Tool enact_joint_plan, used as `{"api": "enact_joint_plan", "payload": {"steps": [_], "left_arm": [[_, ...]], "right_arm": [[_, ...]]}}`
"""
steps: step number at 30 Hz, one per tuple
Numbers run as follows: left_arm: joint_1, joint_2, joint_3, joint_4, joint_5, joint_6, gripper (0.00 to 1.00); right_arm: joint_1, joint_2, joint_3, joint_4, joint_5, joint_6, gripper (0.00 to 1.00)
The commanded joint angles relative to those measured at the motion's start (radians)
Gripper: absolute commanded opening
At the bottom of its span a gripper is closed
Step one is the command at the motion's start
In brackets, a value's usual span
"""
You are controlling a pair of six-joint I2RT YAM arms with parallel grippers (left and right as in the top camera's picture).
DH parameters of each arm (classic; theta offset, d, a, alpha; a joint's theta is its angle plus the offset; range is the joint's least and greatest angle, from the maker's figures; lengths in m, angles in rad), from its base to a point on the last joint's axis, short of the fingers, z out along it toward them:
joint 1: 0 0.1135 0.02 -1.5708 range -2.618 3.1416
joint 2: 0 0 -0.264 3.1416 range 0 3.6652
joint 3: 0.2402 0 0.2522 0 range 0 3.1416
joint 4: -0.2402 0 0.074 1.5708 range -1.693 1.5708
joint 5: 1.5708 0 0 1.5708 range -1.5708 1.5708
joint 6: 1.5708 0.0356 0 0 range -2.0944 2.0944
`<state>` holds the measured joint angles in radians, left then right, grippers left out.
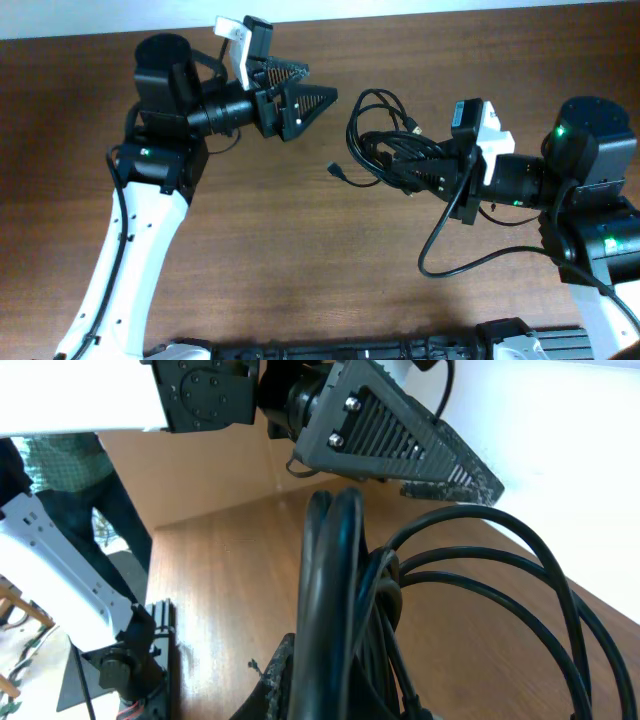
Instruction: Untangle cables
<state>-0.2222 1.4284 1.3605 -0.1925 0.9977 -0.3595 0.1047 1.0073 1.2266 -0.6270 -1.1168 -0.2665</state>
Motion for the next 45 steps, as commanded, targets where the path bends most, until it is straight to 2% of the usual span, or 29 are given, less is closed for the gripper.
{"api": "enact_joint_plan", "payload": {"steps": [1,6,9,14,21,24,26,27,33,37,41,45], "left_arm": [[-0.042,-0.019,0.014,0.004,0.007,-0.052,0.99],[-0.086,-0.019,0.014,-0.01,-0.048,-0.121,0.99],[-0.124,-0.019,0.014,-0.01,-0.071,-0.123,0.99],[-0.154,-0.019,0.014,-0.01,-0.071,-0.179,0.99],[-0.158,-0.019,0.014,-0.025,-0.077,-0.178,0.99],[-0.158,-0.019,0.014,-0.09,-0.123,-0.151,0.99],[-0.158,-0.019,0.014,-0.146,-0.135,-0.087,0.89],[-0.158,-0.019,0.014,-0.167,-0.134,-0.07,0.88],[-0.155,-0.019,0.014,-0.266,-0.134,-0.027,0.91],[-0.155,-0.019,0.014,-0.27,-0.135,-0.027,0.93],[-0.154,-0.019,0.014,-0.269,-0.134,-0.027,0.99],[-0.13,-0.019,0.014,-0.269,-0.124,-0.027,0.99]], "right_arm": [[-0.001,-0.006,0.008,0.016,-0.042,-0.022,0.04],[-0.001,-0.006,0.008,0.062,-0.042,-0.049,0.04],[-0.001,-0.006,0.008,0.097,-0.042,-0.049,0.04],[-0.001,-0.006,0.008,0.101,-0.039,-0.049,0.04],[-0.001,-0.004,0.008,0.105,-0.012,-0.048,0.04],[-0.001,-0.004,0.008,0.119,-0.012,-0.048,0.04],[-0.001,-0.004,0.008,0.132,-0.009,-0.048,0.04],[-0.001,-0.004,0.008,0.137,0.0,-0.047,0.04],[-0.001,-0.004,0.008,0.155,0.037,-0.047,0.04],[-0.001,-0.004,0.008,0.155,0.051,-0.04,0.04],[-0.001,-0.004,0.008,0.155,0.114,-0.005,0.04],[-0.001,-0.004,0.008,0.156,0.19,0.04,0.04]]}}
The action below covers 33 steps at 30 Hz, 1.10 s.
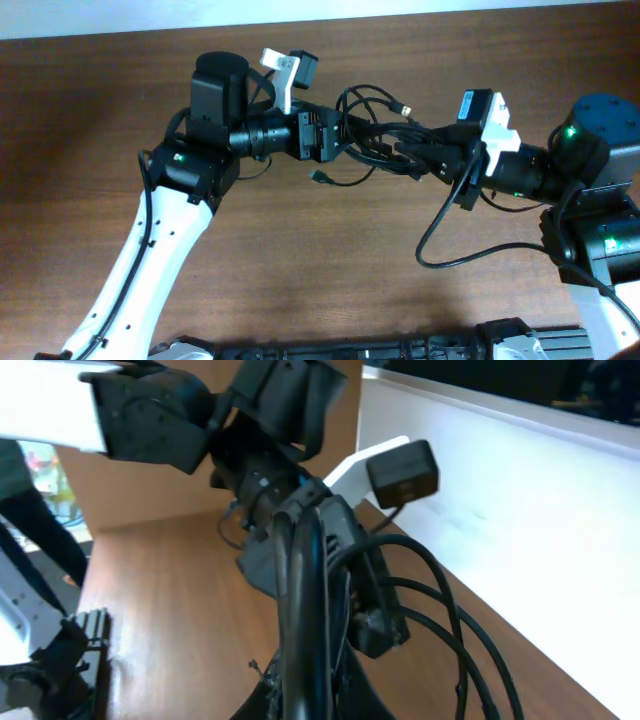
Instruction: Untangle cables
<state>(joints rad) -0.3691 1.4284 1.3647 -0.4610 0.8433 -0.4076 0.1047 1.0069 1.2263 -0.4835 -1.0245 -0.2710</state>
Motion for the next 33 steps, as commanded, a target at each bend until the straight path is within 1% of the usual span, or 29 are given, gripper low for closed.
{"api": "enact_joint_plan", "payload": {"steps": [1,3,6,10,13,16,19,22,27,29,33], "left_arm": [[0.033,-0.019,0.01,-0.001,0.041,0.02,0.99],[0.059,-0.019,0.01,0.001,0.062,0.016,0.99],[0.094,-0.019,0.01,0.0,0.062,-0.061,0.99],[0.119,-0.019,0.01,0.001,0.062,-0.154,0.99],[0.119,-0.019,0.01,0.015,0.079,-0.171,0.99],[0.119,-0.019,0.01,0.037,0.085,-0.208,0.99],[0.119,-0.019,0.01,0.104,0.116,-0.21,0.99],[0.119,-0.019,0.01,0.216,0.169,-0.21,0.99],[0.119,-0.019,0.01,0.294,0.175,-0.209,0.99],[0.119,-0.019,0.01,0.329,0.179,-0.206,0.99],[0.119,-0.019,0.01,0.457,0.26,-0.117,0.99]], "right_arm": [[-0.001,-0.003,0.008,0.012,0.13,0.06,0.04],[-0.001,-0.003,0.008,0.012,0.167,0.071,0.04],[-0.002,-0.003,0.008,0.02,0.178,0.079,0.04],[-0.001,-0.003,0.008,0.048,0.242,0.151,0.04],[-0.001,-0.003,0.008,0.075,0.278,0.199,0.04],[-0.001,-0.003,0.008,0.08,0.276,0.202,0.04],[-0.001,-0.003,0.008,0.076,0.249,0.201,0.04],[-0.001,-0.003,0.008,0.076,0.179,0.195,0.04],[-0.001,-0.003,0.008,0.057,0.039,0.083,0.04],[-0.001,-0.003,0.008,0.04,0.007,0.061,0.04],[-0.001,0.005,0.008,0.019,-0.034,0.061,0.04]]}}
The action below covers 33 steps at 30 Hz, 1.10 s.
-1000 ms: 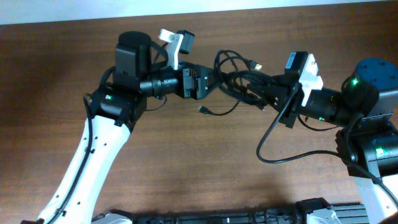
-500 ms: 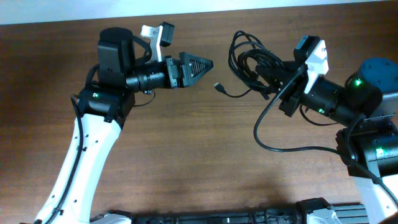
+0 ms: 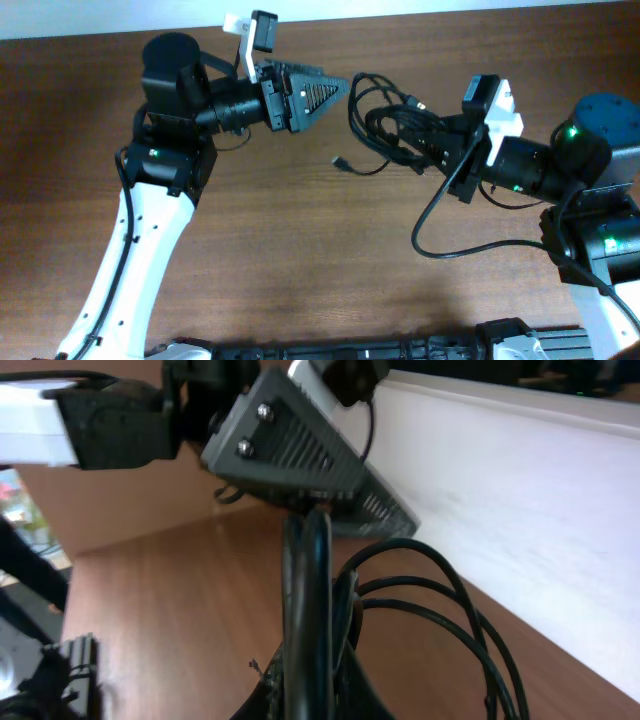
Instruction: Untangle cables
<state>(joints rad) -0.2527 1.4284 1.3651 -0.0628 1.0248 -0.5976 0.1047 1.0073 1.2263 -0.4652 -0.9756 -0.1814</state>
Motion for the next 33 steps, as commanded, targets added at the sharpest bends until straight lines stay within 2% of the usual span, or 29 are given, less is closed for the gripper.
{"api": "enact_joint_plan", "payload": {"steps": [1,4,11,15,25,30,33], "left_arm": [[0.002,-0.019,0.009,0.089,0.094,0.099,0.99],[0.002,-0.019,0.009,0.106,0.098,0.2,0.99],[0.002,-0.019,0.009,0.014,0.098,0.323,0.99],[0.001,-0.019,0.009,-0.053,0.098,0.34,0.99],[-0.06,-0.019,0.009,-0.182,0.146,0.541,0.99],[-0.056,-0.019,0.009,-0.212,0.147,0.547,0.99],[-0.024,-0.019,0.009,-0.216,0.205,0.547,0.99]], "right_arm": [[-0.001,0.007,0.008,0.001,-0.104,-0.029,0.04],[-0.001,0.02,0.008,0.0,-0.192,-0.052,0.04],[0.0,0.05,0.008,0.018,-0.352,-0.086,0.04],[0.0,0.049,0.008,0.043,-0.387,-0.095,0.04],[0.0,0.049,0.008,0.096,-0.482,-0.092,0.04],[0.0,0.049,0.008,0.096,-0.491,-0.087,0.04],[0.0,0.05,0.008,0.096,-0.486,-0.072,0.04]]}}
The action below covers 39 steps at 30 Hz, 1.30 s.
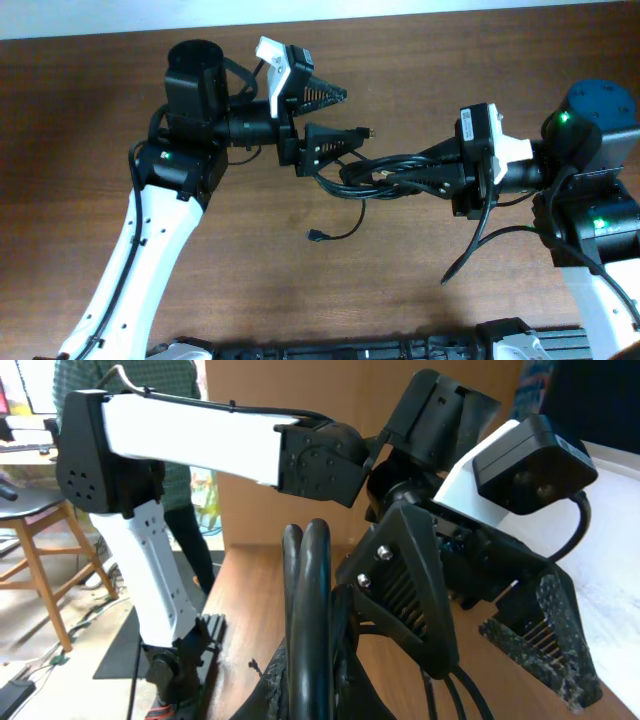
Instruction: Untangle cables
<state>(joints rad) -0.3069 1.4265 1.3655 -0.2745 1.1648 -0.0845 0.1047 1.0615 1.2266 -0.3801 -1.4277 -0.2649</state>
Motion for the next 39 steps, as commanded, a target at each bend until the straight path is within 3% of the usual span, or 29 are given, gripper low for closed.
{"api": "enact_joint_plan", "payload": {"steps": [1,9,15,20,27,39], "left_arm": [[0.047,-0.017,0.009,-0.004,0.093,0.034,0.99],[0.143,-0.017,0.009,-0.004,0.386,0.079,0.99],[0.137,-0.017,0.009,-0.004,0.375,0.101,0.98],[0.13,-0.017,0.009,-0.028,0.259,0.101,0.99],[0.055,-0.017,0.009,-0.035,0.26,0.124,0.99],[0.051,-0.014,0.008,-0.08,0.313,0.169,0.99]], "right_arm": [[0.0,-0.005,0.008,0.01,-0.032,0.012,0.04],[0.0,-0.002,0.008,0.016,-0.008,0.011,0.04],[0.0,0.002,0.008,0.023,-0.01,0.011,0.04],[0.0,0.002,0.008,0.022,-0.01,0.011,0.04],[0.0,0.002,0.008,0.023,-0.014,0.011,0.04],[0.0,0.002,0.008,0.024,-0.021,0.011,0.04]]}}
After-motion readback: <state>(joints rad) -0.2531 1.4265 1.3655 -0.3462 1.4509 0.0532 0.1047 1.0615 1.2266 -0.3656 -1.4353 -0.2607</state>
